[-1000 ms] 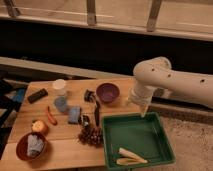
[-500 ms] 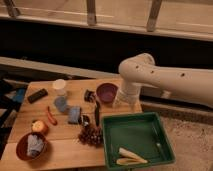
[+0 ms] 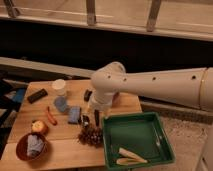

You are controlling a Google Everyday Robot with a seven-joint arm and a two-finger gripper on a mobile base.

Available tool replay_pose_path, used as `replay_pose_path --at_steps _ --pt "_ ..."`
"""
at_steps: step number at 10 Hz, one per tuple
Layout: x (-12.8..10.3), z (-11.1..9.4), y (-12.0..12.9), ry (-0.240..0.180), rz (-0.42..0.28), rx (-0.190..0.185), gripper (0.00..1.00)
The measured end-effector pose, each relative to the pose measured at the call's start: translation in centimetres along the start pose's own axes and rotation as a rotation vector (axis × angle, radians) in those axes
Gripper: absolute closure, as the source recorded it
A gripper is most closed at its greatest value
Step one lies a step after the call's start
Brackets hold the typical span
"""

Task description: Wipe purple bowl with towel

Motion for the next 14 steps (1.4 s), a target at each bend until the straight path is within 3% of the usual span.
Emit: replay_pose_path --at_steps 3,8,10,14 --pt "2.2 2.1 6.8 0.003 -0.139 -0.033 0.35" --pt "2.5 2.2 7.3 0.000 -0.158 -0.031 0.35" --pt "2.9 3.0 8.9 0.016 -0.199 -0.031 0.35" --pt "4.3 5.9 16.2 0.064 -0.356 -0.025 0.35"
